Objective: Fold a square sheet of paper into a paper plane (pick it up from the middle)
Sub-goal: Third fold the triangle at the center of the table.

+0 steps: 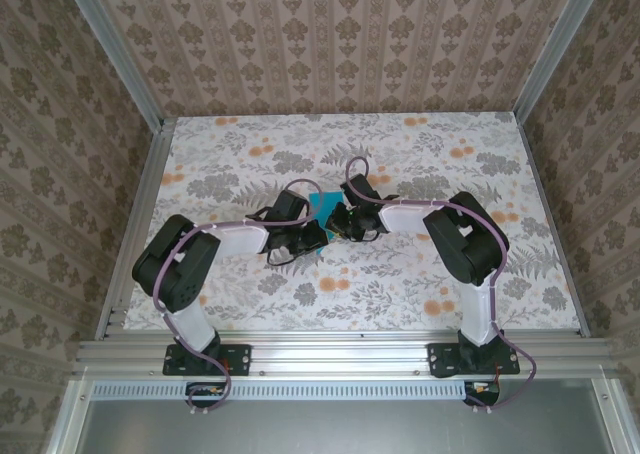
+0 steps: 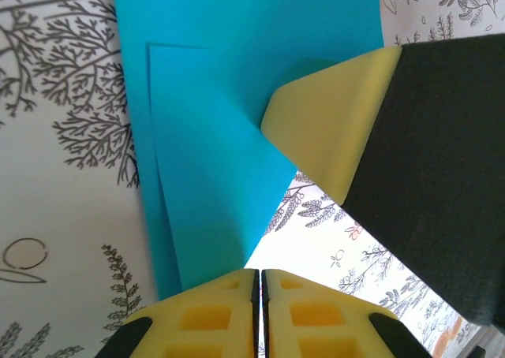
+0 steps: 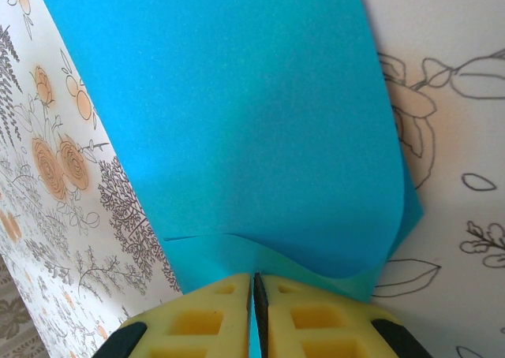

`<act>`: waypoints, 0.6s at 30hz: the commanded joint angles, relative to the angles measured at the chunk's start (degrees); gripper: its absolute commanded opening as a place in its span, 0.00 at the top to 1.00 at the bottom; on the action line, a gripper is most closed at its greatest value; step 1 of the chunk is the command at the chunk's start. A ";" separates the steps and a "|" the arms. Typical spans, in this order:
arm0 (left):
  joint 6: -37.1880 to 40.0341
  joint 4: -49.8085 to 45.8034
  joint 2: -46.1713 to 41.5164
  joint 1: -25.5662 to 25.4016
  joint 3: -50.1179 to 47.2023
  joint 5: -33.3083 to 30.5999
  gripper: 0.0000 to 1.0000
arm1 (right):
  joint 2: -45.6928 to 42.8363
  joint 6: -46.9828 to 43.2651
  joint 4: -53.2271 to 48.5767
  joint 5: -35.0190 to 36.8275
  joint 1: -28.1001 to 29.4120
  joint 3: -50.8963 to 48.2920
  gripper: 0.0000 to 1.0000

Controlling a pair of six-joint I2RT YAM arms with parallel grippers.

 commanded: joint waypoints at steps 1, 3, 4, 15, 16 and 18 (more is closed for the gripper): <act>0.31 0.36 0.89 0.10 -0.42 1.18 0.88 | 3.64 0.01 -6.24 4.29 -0.63 -0.65 0.86; 0.03 0.41 0.95 0.12 -1.46 0.65 0.88 | 3.63 -0.01 -6.18 4.29 -0.72 -0.59 0.86; -0.09 0.15 0.96 0.16 -1.91 0.10 0.88 | 3.60 0.02 -6.14 4.29 -0.72 -0.61 0.86; 0.90 -4.39 0.86 0.03 -2.65 -5.07 0.90 | 3.78 -0.11 -6.29 4.45 -0.78 -0.57 0.86; 0.82 -4.46 1.01 0.00 -2.81 -5.08 0.91 | 3.78 -0.17 -6.35 4.37 -0.85 -0.58 0.86; 0.51 -4.39 1.13 -0.18 -3.24 -4.99 0.91 | 3.60 -0.53 -6.34 4.18 -0.89 -0.47 0.86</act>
